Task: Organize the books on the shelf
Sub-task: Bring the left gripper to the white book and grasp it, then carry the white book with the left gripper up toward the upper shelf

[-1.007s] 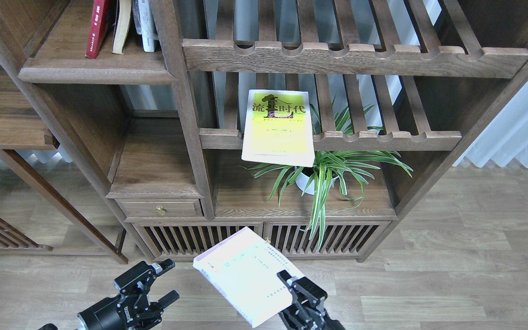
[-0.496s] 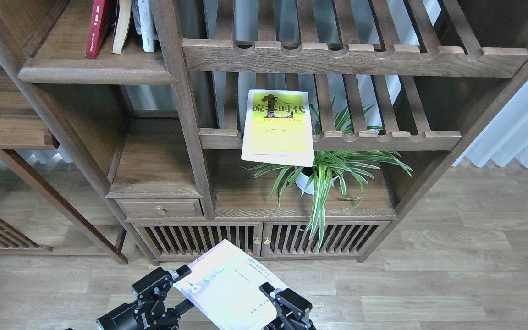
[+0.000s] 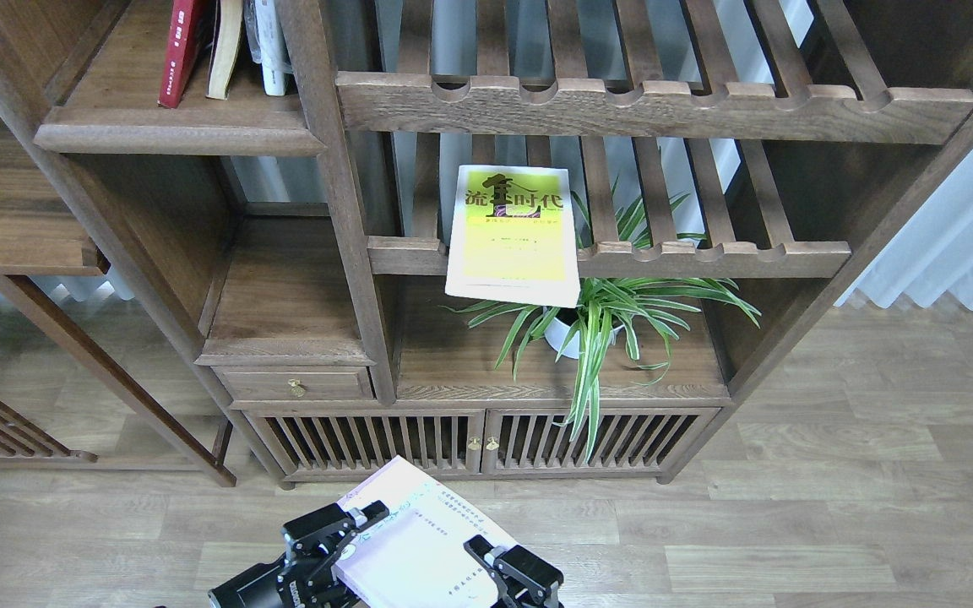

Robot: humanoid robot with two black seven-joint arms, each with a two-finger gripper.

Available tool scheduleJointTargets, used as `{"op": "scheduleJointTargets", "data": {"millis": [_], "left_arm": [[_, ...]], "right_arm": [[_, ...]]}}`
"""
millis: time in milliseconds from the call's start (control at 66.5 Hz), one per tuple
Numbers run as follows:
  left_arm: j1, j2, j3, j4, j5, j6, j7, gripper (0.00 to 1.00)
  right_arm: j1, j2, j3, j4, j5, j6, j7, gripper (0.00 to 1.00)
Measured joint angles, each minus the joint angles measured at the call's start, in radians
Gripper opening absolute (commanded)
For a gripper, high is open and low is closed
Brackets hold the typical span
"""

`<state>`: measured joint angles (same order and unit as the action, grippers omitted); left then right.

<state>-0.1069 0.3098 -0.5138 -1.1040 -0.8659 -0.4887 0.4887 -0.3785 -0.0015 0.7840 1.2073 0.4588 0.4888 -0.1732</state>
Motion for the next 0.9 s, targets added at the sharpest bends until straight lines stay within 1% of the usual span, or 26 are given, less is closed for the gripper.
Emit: {"op": "scheduleJointTargets", "data": {"millis": [90,120,150,165,195,225,240,255,271,286,301,346,361,391,526,541,616,721,796,902], "left_arm": [[0.002,-0.015,-0.001,0.005,-0.002,0.0,-0.001,0.07],[0.003,-0.019,-0.002,0.006,-0.003,0.0,-0.001,0.06],[0.003,-0.022,-0.003,0.008,-0.003,0.0,-0.001,0.06],[0.003,-0.023,-0.003,0.008,-0.003,0.0,-0.001,0.06],[0.002,-0.025,-0.004,0.009,-0.003,0.0,-0.001,0.05],[0.001,-0.027,-0.005,0.01,-0.002,0.0,-0.001,0.05],[-0.001,-0.027,-0.005,0.01,-0.001,0.0,-0.001,0.05],[-0.002,-0.027,-0.005,0.011,0.0,0.0,-0.001,0.05],[-0.004,-0.028,-0.006,0.011,0.001,0.0,-0.001,0.05],[-0.006,-0.028,-0.006,0.012,0.002,0.0,-0.001,0.05],[-0.007,-0.029,-0.006,0.013,0.003,0.0,0.0,0.05],[-0.01,-0.028,-0.008,0.017,0.006,0.0,0.0,0.05],[-0.011,-0.027,-0.01,0.02,0.007,0.0,0.0,0.05],[-0.014,-0.022,-0.015,0.024,0.01,0.0,0.0,0.05],[-0.02,0.004,-0.027,0.031,0.035,0.0,0.0,0.05],[-0.02,0.025,-0.034,0.031,0.064,0.0,-0.005,0.05],[-0.02,0.045,-0.04,0.032,0.103,0.0,-0.021,0.05],[-0.021,0.099,-0.06,0.032,0.204,0.0,-0.06,0.05],[-0.019,0.146,-0.078,0.028,0.279,0.0,-0.072,0.05],[-0.013,0.23,-0.11,0.007,0.373,0.0,-0.076,0.05]], "right_arm": [[-0.001,-0.001,-0.001,0.0,0.0,0.0,0.0,0.16],[-0.001,-0.002,-0.001,0.0,0.0,0.0,0.0,0.18],[-0.001,-0.002,-0.001,0.0,0.0,0.0,0.0,0.26],[-0.001,-0.002,-0.001,0.0,0.0,0.0,0.0,0.28],[-0.001,-0.002,-0.001,0.0,0.0,0.0,0.0,0.4],[-0.001,-0.003,0.0,0.0,0.0,0.0,0.0,0.46],[-0.001,-0.004,0.0,0.0,-0.001,0.0,0.0,0.53],[-0.001,-0.004,0.0,0.0,-0.002,0.0,0.0,0.56],[0.0,-0.004,0.0,0.0,-0.005,0.0,0.0,0.63],[0.001,-0.005,0.0,0.0,-0.009,0.0,0.0,0.66],[0.002,-0.004,0.0,0.0,-0.013,0.0,0.0,0.74],[0.006,-0.005,0.003,-0.001,-0.026,0.0,0.0,0.85],[0.007,-0.005,0.004,-0.002,-0.029,0.0,0.0,0.92],[0.012,-0.007,0.007,-0.004,-0.04,0.0,0.002,0.99],[0.048,-0.038,0.012,-0.017,-0.064,0.0,0.013,0.99],[0.063,-0.068,0.014,-0.028,-0.065,0.0,0.019,0.99],[0.073,-0.092,0.022,-0.041,-0.062,0.0,0.025,0.99],[0.085,-0.112,0.066,-0.065,-0.059,0.0,0.031,0.99],[0.094,-0.115,0.093,-0.075,-0.059,0.0,0.032,0.99],[0.114,-0.12,0.105,-0.082,-0.058,0.0,0.032,0.99]]}}
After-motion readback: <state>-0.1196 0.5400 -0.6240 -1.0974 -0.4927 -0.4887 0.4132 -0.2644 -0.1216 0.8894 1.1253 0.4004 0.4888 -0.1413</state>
